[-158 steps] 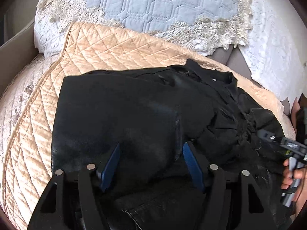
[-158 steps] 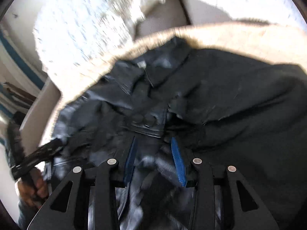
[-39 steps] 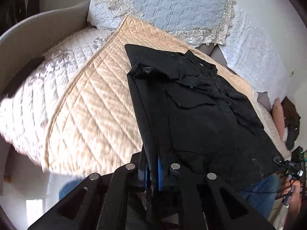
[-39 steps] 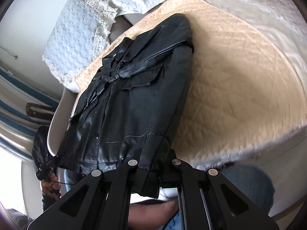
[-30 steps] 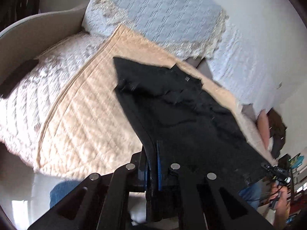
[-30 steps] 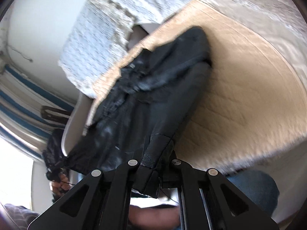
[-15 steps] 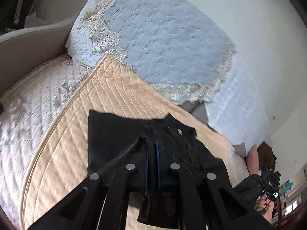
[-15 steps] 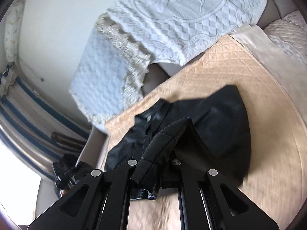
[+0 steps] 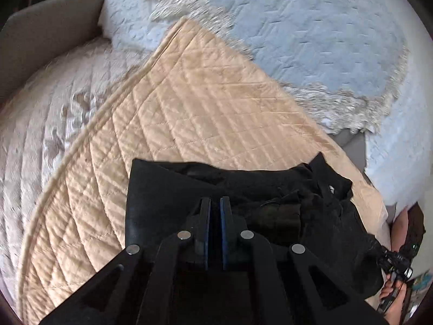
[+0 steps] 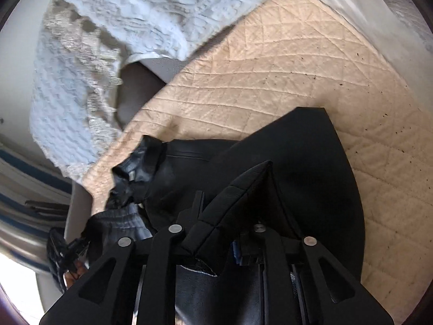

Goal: Fold large clothes

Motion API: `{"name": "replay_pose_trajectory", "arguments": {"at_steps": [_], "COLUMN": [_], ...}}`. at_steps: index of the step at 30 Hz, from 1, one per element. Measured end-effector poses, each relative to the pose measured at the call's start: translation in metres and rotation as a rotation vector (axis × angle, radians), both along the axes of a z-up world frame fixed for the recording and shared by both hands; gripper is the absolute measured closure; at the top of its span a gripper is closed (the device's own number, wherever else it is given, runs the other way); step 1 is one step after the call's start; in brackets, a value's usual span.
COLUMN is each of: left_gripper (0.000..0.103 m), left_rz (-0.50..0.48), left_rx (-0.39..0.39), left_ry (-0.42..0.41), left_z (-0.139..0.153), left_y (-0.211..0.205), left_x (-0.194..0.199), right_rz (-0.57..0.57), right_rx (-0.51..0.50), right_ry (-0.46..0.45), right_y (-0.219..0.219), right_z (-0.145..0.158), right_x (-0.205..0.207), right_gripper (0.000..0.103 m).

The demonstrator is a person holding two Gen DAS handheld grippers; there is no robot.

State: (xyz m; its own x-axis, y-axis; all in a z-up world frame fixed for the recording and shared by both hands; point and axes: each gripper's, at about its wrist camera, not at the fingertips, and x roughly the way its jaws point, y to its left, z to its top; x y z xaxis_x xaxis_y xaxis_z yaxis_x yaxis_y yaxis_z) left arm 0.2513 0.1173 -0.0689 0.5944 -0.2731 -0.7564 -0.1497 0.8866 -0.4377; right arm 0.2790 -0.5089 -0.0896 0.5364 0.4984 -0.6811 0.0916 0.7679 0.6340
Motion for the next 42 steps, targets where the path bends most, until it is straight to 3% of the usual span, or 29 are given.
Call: {"name": "replay_pose_trajectory", "arguments": {"at_steps": [1,2,4,7,14,16,17,18,20,22,28,33,36,42], "left_gripper": [0.085,0.068,0.044,0.041,0.039,0.039,0.040,0.044,0.076,0.097,0.098,0.098,0.098,0.098], "left_rz": [-0.006,-0.007,-0.015,-0.039,-0.144,-0.161,-0.183,-0.198,-0.229,-0.245,-0.224,-0.169,-0.120,-0.045], "left_rx": [0.016,0.027,0.038,0.121,0.174,0.181,0.188,0.206,0.244,0.273,0.202,0.207,0.232,0.308], "left_ry": [-0.020,-0.040,-0.079,-0.094,0.077,0.081,0.082,0.085,0.062,0.006,-0.292,-0.422,-0.386,-0.140], "left_z": [0.009,0.016,0.028,0.036,-0.004,-0.009,-0.010,-0.011,-0.008,0.002,0.075,0.113,0.097,0.002], "left_y": [0.001,0.003,0.006,0.001,-0.027,-0.032,-0.036,-0.040,-0.049,-0.055,-0.046,-0.048,-0.048,-0.041], "left_x": [-0.005,-0.010,-0.017,-0.008,0.045,0.050,0.052,0.052,0.049,0.038,-0.025,-0.022,0.013,0.076], "right_rz": [0.015,0.038,0.064,0.057,0.173,0.202,0.220,0.247,0.259,0.262,0.209,0.094,0.061,0.063], "right_rx": [0.004,0.003,-0.028,-0.204,-0.375,-0.384,-0.390,-0.414,-0.456,-0.431,-0.388,-0.382,-0.407,-0.435], "right_ry": [-0.033,-0.082,-0.159,-0.197,-0.043,-0.002,0.016,0.018,0.003,-0.062,-0.285,-0.362,-0.314,-0.135], "right_y": [-0.001,-0.002,-0.006,-0.005,0.009,0.011,0.013,0.017,0.024,0.026,0.020,0.014,0.014,0.017], "right_z": [0.007,0.017,0.033,0.044,0.011,0.004,0.001,0.001,0.005,0.019,0.079,0.103,0.086,0.012], "right_x": [-0.006,-0.015,-0.026,-0.023,0.018,0.025,0.027,0.027,0.024,0.014,-0.029,-0.017,0.015,0.067], "right_gripper": [0.062,0.047,0.043,0.043,0.043,0.043,0.049,0.074,0.098,0.100,0.100,0.100,0.100,0.100]}}
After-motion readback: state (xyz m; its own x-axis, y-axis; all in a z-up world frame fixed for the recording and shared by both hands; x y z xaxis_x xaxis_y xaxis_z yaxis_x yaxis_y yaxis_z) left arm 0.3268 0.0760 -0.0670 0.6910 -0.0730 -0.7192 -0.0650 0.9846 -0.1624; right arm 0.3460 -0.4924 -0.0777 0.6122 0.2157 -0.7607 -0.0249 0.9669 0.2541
